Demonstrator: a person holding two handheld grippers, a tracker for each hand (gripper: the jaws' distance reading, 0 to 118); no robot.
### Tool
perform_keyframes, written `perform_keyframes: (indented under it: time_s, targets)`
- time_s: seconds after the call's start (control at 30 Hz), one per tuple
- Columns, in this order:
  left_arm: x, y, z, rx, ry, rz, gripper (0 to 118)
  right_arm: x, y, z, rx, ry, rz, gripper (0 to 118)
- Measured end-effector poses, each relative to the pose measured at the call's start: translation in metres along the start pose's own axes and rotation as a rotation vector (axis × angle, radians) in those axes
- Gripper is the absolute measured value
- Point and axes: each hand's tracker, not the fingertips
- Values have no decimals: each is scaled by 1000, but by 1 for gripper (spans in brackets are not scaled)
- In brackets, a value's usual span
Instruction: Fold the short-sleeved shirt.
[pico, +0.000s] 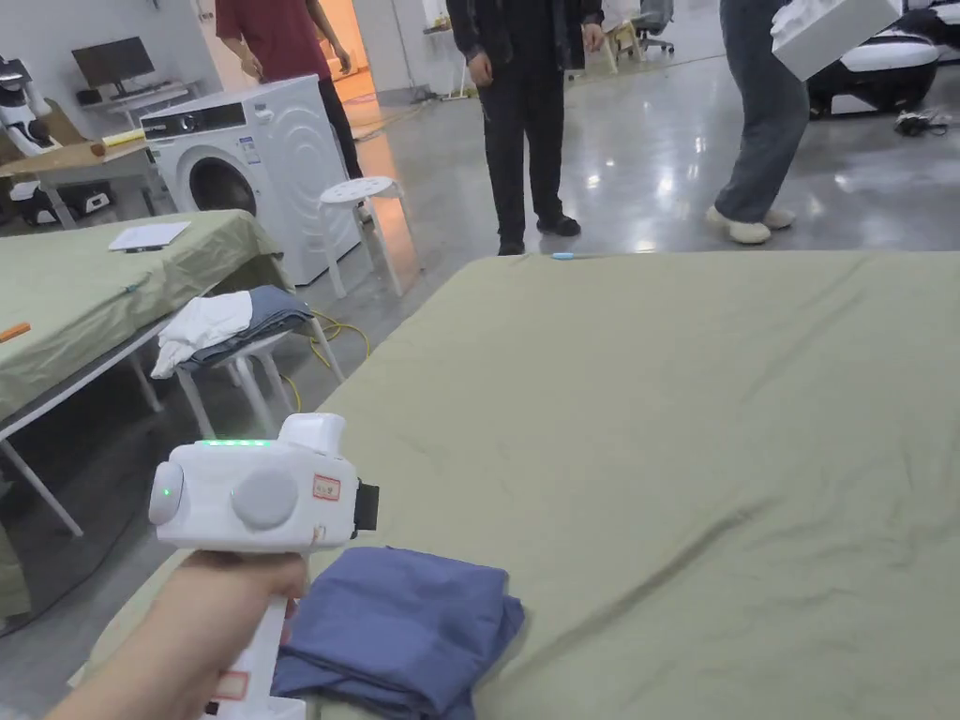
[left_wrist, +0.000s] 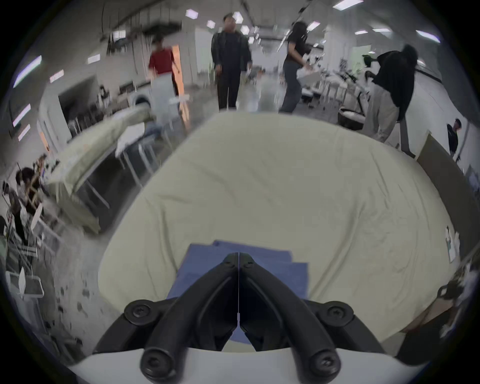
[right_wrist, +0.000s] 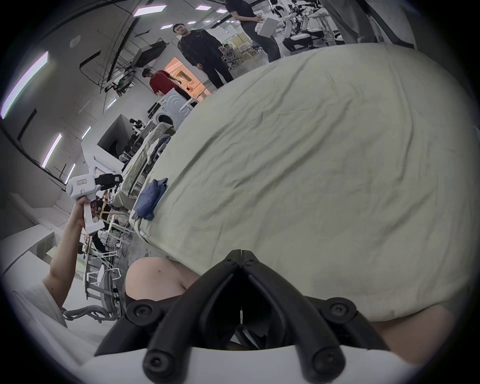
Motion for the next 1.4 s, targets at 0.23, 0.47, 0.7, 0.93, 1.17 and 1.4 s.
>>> perform_keyframes:
  time_s: [0.23, 0.47, 0.7, 0.93, 1.17, 1.4]
  targets:
    - [135, -48, 50, 205, -308, -6, 0, -5, 15, 37, 156, -68, 22, 0]
    - [270, -64, 85, 346, -424, -116, 0, -13, 38, 77, 331, -219, 152, 0]
    - [358, -64, 133, 473, -426, -123, 0, -44, 54, 107, 548, -393, 283, 0]
    - [385, -51, 178, 635, -315, -145, 0, -73, 54, 121, 781, -578, 420, 0]
    - [382, -52, 205, 738, -273, -107, 0, -90, 42, 125, 900, -651, 442, 0]
    - [364, -51, 208, 744, -248, -73, 0, -89, 39, 131, 880, -637, 423, 0]
